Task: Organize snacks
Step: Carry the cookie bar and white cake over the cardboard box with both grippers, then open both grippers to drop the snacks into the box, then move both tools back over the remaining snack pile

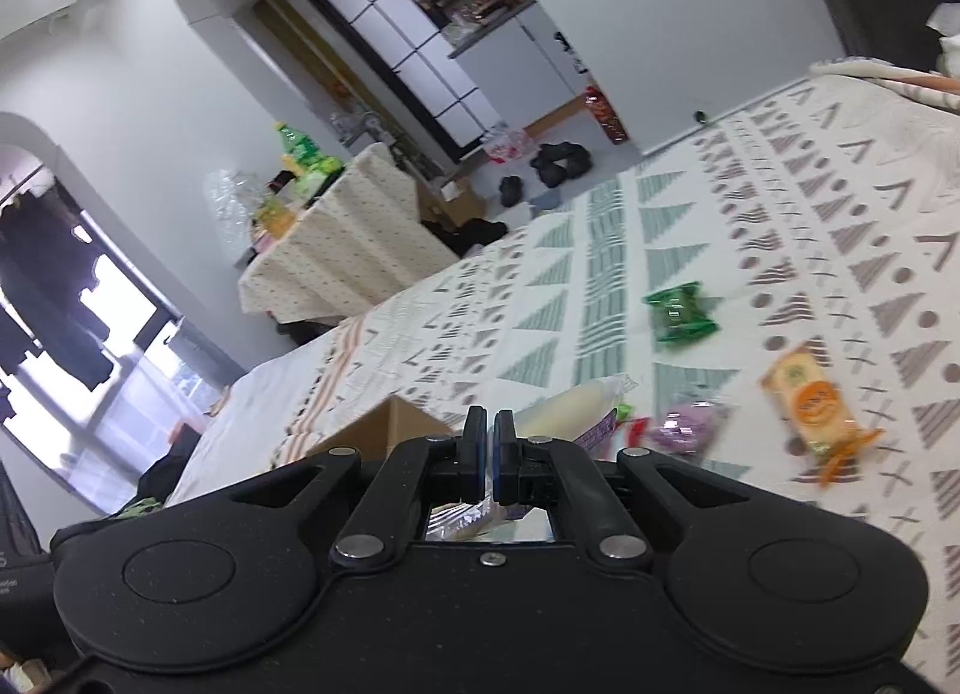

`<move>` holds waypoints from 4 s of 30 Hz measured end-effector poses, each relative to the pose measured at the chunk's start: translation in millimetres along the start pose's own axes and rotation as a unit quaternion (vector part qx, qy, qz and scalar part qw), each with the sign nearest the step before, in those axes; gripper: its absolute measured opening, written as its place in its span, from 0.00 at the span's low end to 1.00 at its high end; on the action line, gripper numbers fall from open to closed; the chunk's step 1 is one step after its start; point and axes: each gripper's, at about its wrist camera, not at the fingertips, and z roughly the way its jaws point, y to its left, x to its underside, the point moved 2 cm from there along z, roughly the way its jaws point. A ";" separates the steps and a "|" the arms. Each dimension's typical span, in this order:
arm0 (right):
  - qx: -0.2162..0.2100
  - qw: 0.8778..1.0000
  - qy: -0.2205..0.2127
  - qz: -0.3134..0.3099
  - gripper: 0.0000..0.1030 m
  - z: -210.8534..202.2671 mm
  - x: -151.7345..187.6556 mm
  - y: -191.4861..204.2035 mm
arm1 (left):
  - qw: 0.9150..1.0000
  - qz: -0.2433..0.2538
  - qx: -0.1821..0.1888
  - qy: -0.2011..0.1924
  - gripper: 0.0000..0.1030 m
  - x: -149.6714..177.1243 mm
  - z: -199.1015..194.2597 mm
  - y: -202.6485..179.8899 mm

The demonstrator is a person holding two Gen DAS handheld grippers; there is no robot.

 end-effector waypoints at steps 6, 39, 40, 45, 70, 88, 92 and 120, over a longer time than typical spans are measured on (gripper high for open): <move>-0.024 0.999 0.005 -0.023 0.02 11.3 3.5 30.2 | 1.000 -0.015 -0.007 -0.003 0.17 -12.3 -0.2 21.3; -0.093 0.992 0.056 -0.071 0.05 98.8 6.0 124.3 | 0.997 -0.066 -0.004 0.042 0.17 -65.6 53.9 100.2; -0.078 0.993 0.057 -0.071 0.10 101.7 8.0 121.1 | 0.997 -0.065 -0.002 0.042 0.17 -65.8 55.4 99.8; -0.027 0.996 0.059 -0.060 0.41 97.8 14.7 97.1 | 0.997 -0.062 0.004 0.053 0.22 -65.6 61.7 97.0; 0.035 0.992 0.084 -0.093 0.91 47.0 7.7 76.8 | 0.996 0.006 -0.062 0.061 0.82 -34.0 31.6 56.6; 0.049 0.994 0.050 -0.088 1.00 -3.3 -14.5 36.9 | 0.996 0.043 -0.072 0.038 1.00 -9.0 8.9 6.1; 0.059 0.994 0.045 -0.076 1.00 -9.3 -19.3 24.1 | 0.996 0.055 -0.066 0.035 1.00 -5.4 5.3 -8.8; 0.075 0.997 0.010 -0.029 1.00 -53.9 -44.6 -52.0 | 0.994 0.099 -0.024 0.027 0.99 30.9 30.1 -95.9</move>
